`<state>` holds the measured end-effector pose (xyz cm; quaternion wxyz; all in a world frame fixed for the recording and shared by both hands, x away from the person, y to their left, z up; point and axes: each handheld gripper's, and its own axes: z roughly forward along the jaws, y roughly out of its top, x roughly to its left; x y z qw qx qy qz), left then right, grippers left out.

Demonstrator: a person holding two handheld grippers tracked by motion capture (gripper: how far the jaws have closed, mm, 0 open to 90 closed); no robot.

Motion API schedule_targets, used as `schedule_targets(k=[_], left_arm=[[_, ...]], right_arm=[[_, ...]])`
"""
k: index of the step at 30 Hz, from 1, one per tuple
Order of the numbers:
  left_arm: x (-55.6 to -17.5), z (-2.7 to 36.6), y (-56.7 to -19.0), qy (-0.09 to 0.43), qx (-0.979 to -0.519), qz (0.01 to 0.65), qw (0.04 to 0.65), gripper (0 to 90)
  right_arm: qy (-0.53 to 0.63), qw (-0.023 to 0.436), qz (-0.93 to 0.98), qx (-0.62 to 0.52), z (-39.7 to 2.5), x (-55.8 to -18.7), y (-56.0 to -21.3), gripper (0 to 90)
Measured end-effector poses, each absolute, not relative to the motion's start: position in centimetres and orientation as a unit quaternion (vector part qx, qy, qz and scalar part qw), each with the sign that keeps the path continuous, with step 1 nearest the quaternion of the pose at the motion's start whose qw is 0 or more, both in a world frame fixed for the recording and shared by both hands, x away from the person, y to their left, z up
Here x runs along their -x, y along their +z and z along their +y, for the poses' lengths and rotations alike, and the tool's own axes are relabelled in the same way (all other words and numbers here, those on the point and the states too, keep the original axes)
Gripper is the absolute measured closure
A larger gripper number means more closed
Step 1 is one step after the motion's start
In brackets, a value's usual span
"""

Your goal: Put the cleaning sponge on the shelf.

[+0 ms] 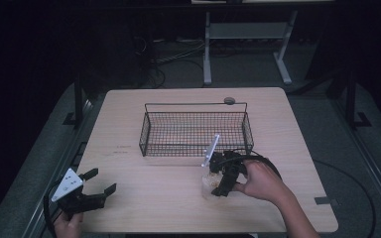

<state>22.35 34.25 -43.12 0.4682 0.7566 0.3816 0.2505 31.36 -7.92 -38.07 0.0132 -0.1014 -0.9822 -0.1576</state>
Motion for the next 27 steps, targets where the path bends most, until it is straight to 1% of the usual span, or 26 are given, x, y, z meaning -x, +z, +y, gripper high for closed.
schedule_targets(k=[7, 10, 15, 18, 27], left_arm=[[-22.4, 34.3, -43.1, 0.250, -0.757, 0.381, 0.468, 13.9], [-22.4, 34.2, -43.1, 0.251, -0.757, 0.381, 0.468, 14.0], [-22.3, 34.3, -43.1, 0.250, -0.757, 0.382, 0.467, 14.0], [-22.3, 34.3, -43.1, 0.250, -0.756, 0.382, 0.469, 13.9], [-22.3, 34.2, -43.1, 0.251, -0.757, 0.381, 0.467, 13.9]], right_arm=[[-0.150, 0.016, -0.983, 0.101, -7.2, -31.6, -38.6, 15.8], [-0.147, 0.017, -0.984, 0.101, -7.1, -31.7, -38.8, 19.3], [-0.146, 0.023, -0.983, 0.107, -7.1, -32.0, -39.1, 22.1], [-0.147, 0.028, -0.983, 0.105, -7.0, -32.0, -39.1, 26.6], [-0.157, 0.030, -0.982, 0.104, -7.5, -31.8, -38.5, 27.2]])
